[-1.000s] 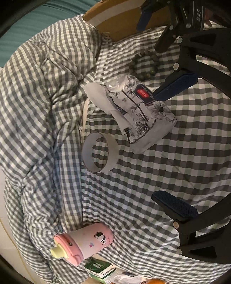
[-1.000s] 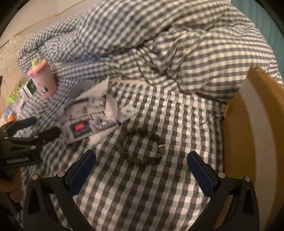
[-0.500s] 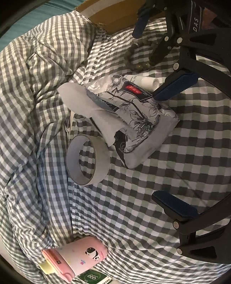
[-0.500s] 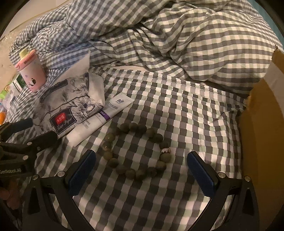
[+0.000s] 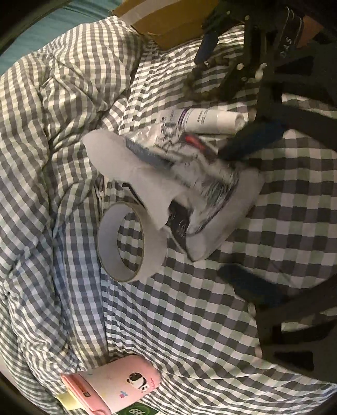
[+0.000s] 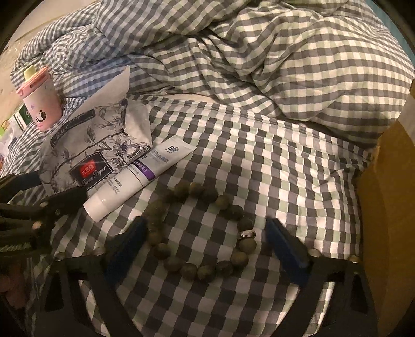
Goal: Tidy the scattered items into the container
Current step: 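Grasp the floral tissue pack with the left gripper while the right grasps the bead bracelet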
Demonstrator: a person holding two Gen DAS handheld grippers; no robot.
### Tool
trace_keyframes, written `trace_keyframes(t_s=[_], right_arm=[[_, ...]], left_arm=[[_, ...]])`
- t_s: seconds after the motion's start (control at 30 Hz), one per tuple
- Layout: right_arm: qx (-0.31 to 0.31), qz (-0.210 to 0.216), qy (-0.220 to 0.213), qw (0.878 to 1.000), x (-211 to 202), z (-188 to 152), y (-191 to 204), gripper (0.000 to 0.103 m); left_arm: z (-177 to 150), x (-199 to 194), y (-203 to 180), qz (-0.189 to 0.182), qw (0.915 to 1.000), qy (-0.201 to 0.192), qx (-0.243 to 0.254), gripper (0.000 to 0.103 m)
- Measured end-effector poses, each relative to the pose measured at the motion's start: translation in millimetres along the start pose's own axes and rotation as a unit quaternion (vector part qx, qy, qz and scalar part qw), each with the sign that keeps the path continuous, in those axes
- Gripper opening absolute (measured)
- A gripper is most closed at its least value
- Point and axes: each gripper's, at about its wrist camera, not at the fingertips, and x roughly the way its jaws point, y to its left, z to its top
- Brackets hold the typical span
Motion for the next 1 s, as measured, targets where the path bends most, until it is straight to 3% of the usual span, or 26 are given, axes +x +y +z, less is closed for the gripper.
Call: trace_keyframes(t_s=[0.1,0.17,0.2,0.27,0.4,0.43,1.0], right_arm=[[-0.003,0.002,-0.001,1.000,-1.7,0.3,-0.2,0.069],[-0.003,0.005,-0.002,1.000,-3.9,1.1,-1.5,0.047],[-0.003,0.007,-0.001,1.000,-4.3,2.0,-2.8,0.041],[-0.003,0.016,0.003,1.000,-4.5,3.1,-4.4,0.027],[0.000,0.028,0.004,1.000,-8.5,3.5,-7.3,0.019],[0.001,0.030,0.002,1.000,-10.1,3.4,-7.5,0.011],[0.004,0.047,-0.021,0.999,-49.0,6.5,-3.5,0.011]], left_arm=[[1.0,-2.5,-5.7,-0.006,0.9999,-0.001,0.009,0.044],[2.5,-3.0,-8.0,-0.014,0.9999,0.003,0.008,0.035],[3.3,-4.0,-8.5,-0.017,0.9998,0.004,0.006,0.029],[4.6,-6.4,-8.4,-0.026,0.9997,0.005,0.002,0.024],[5.8,-11.1,-10.4,-0.028,0.9996,0.003,0.001,0.020],[6.3,-13.1,-11.1,-0.027,0.9996,0.002,0.002,0.019],[8.6,-59.2,-9.2,-0.025,0.9992,-0.030,0.001,0.016]])
